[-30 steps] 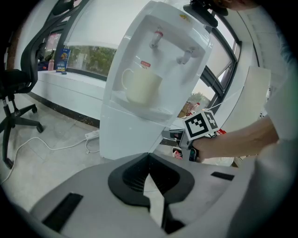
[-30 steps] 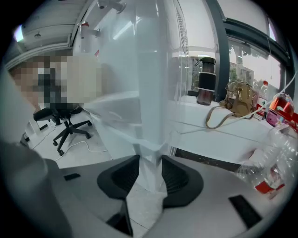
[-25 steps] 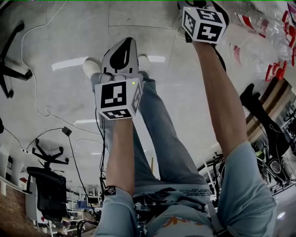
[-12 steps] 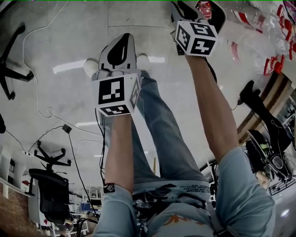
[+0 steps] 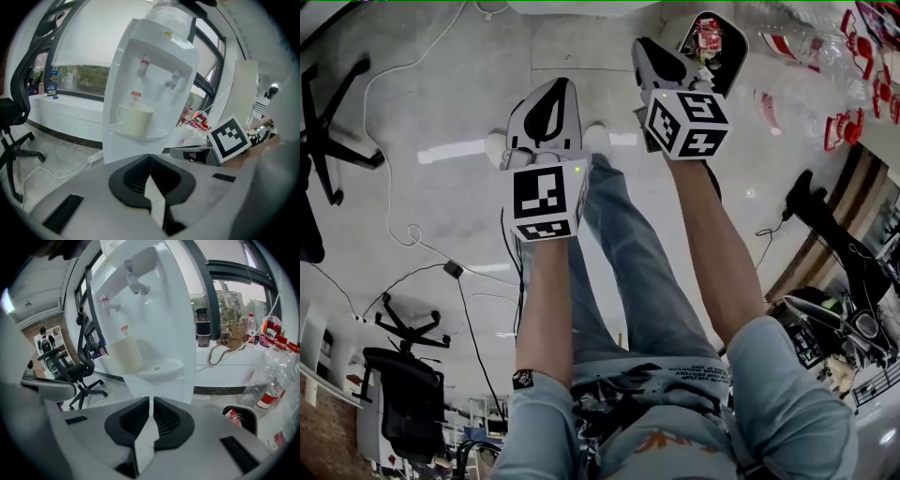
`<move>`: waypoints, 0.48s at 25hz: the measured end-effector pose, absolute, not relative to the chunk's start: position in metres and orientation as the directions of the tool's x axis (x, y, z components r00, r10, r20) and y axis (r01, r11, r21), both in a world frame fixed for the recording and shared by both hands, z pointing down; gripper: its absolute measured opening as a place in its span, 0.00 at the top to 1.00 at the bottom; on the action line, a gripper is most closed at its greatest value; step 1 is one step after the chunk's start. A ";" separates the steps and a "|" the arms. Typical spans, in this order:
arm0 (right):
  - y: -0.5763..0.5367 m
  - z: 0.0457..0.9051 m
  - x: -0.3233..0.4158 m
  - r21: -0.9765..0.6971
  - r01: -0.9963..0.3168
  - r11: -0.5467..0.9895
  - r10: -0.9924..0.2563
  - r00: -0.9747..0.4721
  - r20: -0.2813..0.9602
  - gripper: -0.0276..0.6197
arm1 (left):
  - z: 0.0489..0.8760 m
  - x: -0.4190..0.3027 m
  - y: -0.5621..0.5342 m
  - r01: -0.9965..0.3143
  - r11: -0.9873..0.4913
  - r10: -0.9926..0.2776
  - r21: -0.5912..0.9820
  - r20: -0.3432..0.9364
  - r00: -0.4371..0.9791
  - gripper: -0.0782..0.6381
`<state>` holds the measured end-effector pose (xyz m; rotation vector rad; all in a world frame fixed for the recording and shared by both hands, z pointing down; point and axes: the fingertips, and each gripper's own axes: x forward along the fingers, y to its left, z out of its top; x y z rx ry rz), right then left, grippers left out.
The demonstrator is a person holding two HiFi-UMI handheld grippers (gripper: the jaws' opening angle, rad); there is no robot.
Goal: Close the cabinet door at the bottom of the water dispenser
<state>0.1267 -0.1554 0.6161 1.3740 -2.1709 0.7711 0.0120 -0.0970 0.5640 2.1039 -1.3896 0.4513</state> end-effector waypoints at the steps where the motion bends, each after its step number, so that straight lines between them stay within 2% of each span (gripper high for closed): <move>1: -0.154 0.607 0.122 -0.223 -0.911 0.347 -0.663 -0.407 0.629 0.89 | 0.557 0.011 -0.098 -0.914 -0.305 -0.726 0.267 0.556 0.405 0.86; 12: -0.129 0.494 0.066 -0.282 -0.837 0.468 -0.648 -0.543 0.535 0.91 | 0.458 -0.021 -0.113 -0.929 -0.294 -0.801 0.226 0.472 0.368 0.86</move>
